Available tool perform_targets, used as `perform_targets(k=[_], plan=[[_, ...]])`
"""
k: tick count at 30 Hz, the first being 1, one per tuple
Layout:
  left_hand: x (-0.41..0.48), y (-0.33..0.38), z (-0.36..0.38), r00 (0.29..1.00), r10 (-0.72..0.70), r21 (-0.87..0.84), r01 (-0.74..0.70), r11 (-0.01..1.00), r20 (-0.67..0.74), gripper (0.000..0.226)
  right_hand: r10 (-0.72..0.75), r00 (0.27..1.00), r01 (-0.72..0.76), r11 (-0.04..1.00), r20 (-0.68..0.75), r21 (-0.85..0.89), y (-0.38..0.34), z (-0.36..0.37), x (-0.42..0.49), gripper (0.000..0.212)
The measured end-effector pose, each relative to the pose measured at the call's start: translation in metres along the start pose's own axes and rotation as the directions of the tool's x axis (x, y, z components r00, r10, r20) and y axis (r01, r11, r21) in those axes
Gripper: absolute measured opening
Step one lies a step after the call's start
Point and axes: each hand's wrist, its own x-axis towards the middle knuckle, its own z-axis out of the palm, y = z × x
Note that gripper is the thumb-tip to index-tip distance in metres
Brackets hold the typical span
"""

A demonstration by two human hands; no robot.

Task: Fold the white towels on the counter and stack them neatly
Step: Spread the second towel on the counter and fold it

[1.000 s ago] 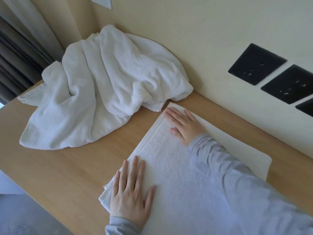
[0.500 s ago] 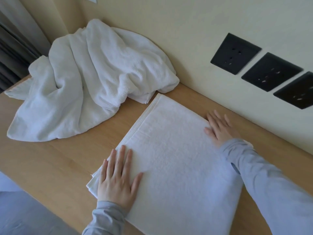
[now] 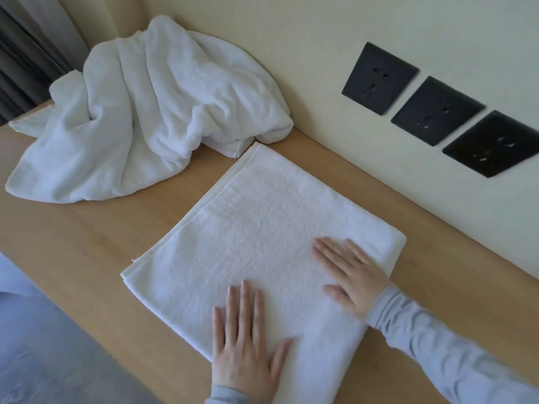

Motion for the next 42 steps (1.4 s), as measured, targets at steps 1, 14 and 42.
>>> perform_targets(k=[1, 14, 42], plan=[[-0.001, -0.001, 0.003, 1.000, 0.001, 0.006, -0.001, 1.000, -0.004, 0.083, 0.085, 0.996, -0.085, 0.996, 0.013, -0.007, 0.022, 0.000, -0.002, 0.062], [-0.027, 0.076, 0.013, 0.993, 0.106, -0.068, -0.110, 0.992, -0.056, 0.089, -0.008, 0.994, 0.016, 0.997, -0.109, 0.073, 0.016, 0.002, -0.017, 0.061], [0.009, -0.022, -0.034, 0.394, -0.795, -0.817, 0.539, -0.207, 0.461, 0.031, 0.456, 0.766, -0.642, 0.524, 0.452, 0.559, 0.092, -0.029, 0.137, 0.093]])
